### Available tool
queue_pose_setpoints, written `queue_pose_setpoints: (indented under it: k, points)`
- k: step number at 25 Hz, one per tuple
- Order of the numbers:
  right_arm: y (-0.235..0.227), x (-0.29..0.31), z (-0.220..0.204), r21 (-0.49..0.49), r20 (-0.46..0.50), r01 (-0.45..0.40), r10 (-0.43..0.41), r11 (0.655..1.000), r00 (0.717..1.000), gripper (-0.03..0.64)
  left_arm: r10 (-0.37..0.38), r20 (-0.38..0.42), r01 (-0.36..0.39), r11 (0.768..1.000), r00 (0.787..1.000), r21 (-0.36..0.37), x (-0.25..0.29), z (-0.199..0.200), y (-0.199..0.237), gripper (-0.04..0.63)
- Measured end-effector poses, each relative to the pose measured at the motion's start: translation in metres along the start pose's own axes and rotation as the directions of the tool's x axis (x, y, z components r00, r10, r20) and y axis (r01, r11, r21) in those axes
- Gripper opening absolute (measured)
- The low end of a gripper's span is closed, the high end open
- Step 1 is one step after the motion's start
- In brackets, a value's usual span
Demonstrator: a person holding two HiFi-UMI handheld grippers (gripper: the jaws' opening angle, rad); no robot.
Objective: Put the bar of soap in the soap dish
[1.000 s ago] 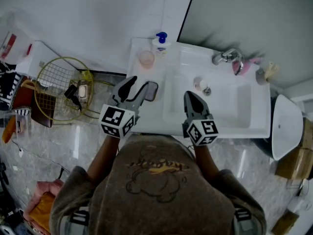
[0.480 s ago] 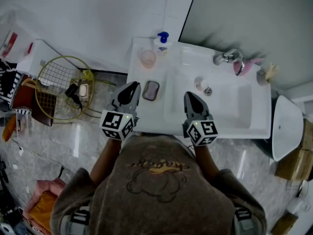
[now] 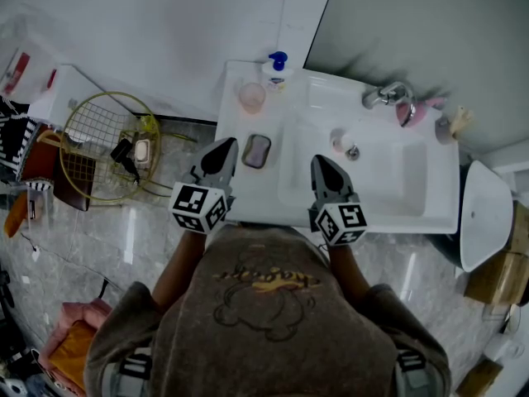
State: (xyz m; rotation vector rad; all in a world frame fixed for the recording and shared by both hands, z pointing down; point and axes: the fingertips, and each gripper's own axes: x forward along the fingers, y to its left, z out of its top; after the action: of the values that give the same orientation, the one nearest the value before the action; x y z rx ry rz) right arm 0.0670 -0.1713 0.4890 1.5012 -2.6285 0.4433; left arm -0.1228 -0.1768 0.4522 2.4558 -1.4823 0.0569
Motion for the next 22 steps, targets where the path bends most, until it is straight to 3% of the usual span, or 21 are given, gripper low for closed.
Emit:
queue_pose_setpoints:
  k: [22]
  points:
    - [0.0015,-0.0019,-0.0041,0.0,-0.006,0.002,-0.002,1.0,1.0,0.0,0.038,-0.006,-0.038,0.999,0.999,-0.022,0.0011,-0.0067,0.0056,0.005]
